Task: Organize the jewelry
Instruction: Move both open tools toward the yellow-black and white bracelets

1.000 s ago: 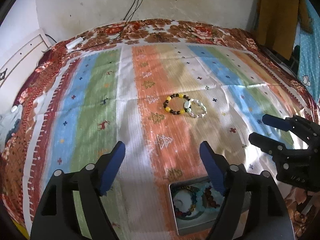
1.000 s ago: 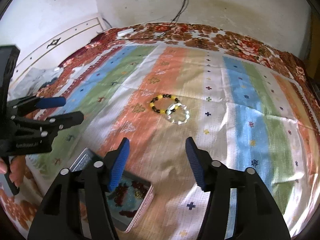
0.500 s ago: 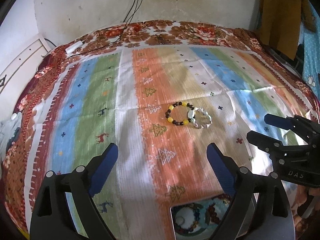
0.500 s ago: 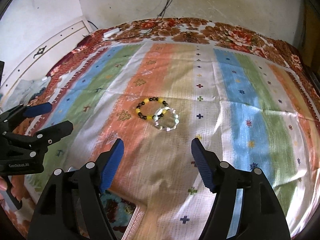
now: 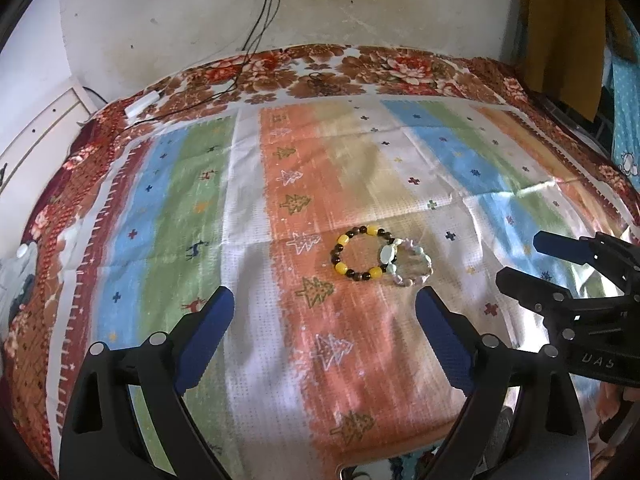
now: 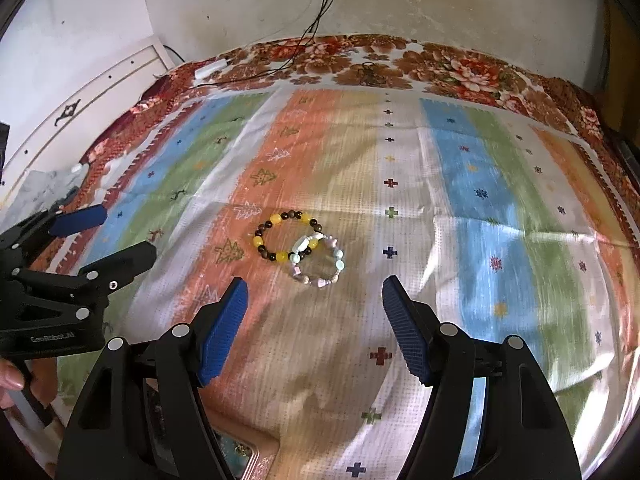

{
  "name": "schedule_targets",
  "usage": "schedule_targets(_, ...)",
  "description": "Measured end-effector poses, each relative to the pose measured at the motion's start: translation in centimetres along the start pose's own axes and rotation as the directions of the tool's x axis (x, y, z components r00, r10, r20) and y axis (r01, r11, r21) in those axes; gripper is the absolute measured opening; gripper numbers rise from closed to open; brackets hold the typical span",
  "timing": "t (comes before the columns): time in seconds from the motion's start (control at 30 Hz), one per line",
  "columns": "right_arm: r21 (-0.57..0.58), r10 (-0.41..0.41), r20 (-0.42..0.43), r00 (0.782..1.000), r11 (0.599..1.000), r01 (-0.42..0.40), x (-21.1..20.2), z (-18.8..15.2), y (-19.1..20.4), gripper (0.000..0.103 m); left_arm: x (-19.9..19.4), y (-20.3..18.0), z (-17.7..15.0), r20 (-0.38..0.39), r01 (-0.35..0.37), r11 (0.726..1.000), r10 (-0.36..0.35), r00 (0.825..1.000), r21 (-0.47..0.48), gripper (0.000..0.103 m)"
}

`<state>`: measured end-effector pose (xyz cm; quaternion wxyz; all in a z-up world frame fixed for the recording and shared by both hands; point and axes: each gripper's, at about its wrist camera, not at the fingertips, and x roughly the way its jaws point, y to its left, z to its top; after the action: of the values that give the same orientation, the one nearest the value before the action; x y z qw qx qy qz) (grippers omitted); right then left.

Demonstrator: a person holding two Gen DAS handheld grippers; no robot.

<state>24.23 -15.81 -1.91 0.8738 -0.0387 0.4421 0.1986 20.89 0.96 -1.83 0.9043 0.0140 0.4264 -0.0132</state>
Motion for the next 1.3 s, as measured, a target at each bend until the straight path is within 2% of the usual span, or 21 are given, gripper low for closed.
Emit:
schedule_targets(0.27, 0.005, 0.000, -0.019, 1.000, 1.000, 0.000, 1.2, 0.4, -0.3, 0.069, 2.0, 0.2, 0.8, -0.027, -0.004, 1.000, 0.004, 1.000, 0.007, 0.091)
schedule_targets(0.4, 0.005, 0.001, -0.027, 1.000, 1.000, -0.001, 1.9, 0.6, -0.4, 0.069, 2.9, 1.0, 1.2, -0.031, -0.020, 0.999, 0.020, 0.999, -0.028, 0.091)
schedule_targets(0.6, 0.010, 0.001, -0.040, 0.999, 1.000, 0.000, 2.7, 0.9, -0.8, 0.069, 4.2, 2.1, 1.9, -0.054, -0.002, 0.997, -0.002, 0.999, -0.077, 0.091)
schedule_targets(0.97, 0.017, -0.004, -0.077, 0.997, 1.000, 0.005, 5.1, 1.5, -1.4, 0.069, 6.8, 1.6, 2.5, -0.088, -0.002, 0.999, -0.002, 0.996, -0.042, 0.091)
schedule_targets(1.3, 0.024, -0.008, -0.115, 0.993, 1.000, 0.011, 7.3, 1.8, -1.9, 0.069, 10.2, 1.2, 2.8, -0.151, 0.009, 1.000, -0.013, 0.988, -0.022, 0.091)
